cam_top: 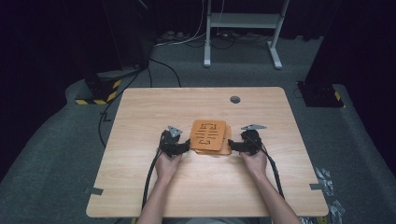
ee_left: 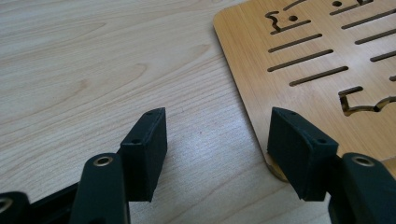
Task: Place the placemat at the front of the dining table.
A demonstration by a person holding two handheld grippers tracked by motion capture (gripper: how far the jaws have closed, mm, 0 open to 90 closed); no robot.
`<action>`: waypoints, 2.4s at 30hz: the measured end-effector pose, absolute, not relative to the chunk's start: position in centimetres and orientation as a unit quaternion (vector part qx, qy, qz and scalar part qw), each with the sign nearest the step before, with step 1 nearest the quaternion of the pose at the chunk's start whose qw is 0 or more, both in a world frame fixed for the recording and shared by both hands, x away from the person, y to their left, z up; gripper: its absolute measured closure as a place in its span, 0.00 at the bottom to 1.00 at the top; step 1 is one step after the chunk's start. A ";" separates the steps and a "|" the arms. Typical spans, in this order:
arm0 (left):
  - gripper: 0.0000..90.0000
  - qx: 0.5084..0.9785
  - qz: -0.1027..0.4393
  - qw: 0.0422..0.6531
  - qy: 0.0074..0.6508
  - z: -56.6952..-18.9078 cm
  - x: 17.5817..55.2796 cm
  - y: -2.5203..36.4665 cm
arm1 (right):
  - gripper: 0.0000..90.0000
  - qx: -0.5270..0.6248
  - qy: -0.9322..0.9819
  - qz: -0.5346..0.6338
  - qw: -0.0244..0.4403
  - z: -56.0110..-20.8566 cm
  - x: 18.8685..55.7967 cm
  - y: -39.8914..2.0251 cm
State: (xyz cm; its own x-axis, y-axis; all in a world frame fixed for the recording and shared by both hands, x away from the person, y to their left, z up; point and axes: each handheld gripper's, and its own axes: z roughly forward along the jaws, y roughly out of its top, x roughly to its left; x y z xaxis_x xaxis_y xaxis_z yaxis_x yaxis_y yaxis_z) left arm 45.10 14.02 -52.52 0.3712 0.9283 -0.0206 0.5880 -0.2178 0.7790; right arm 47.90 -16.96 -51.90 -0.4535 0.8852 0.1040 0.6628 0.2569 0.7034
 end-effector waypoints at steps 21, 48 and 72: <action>0.38 0.744 0.222 0.367 0.513 -52.6 45.3 14.2 | 0.32 0.460 0.792 0.363 0.175 -49.0 46.6 -15.5; 0.37 0.744 0.215 0.369 0.514 -52.6 45.4 14.3 | 0.27 0.456 0.796 0.380 0.122 -48.9 48.8 -12.8; 0.36 0.746 0.211 0.369 0.513 -52.6 45.4 14.3 | 0.27 0.458 0.797 0.380 0.102 -50.3 49.6 -11.9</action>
State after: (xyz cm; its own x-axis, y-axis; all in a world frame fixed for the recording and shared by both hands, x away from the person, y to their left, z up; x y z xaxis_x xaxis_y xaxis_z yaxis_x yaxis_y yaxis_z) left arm 45.43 14.31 -52.57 0.3852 0.9206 -0.0638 0.6087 -0.2016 0.7673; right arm 49.62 -11.86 -50.32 -0.5604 0.8074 0.1844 0.6520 0.2927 0.6994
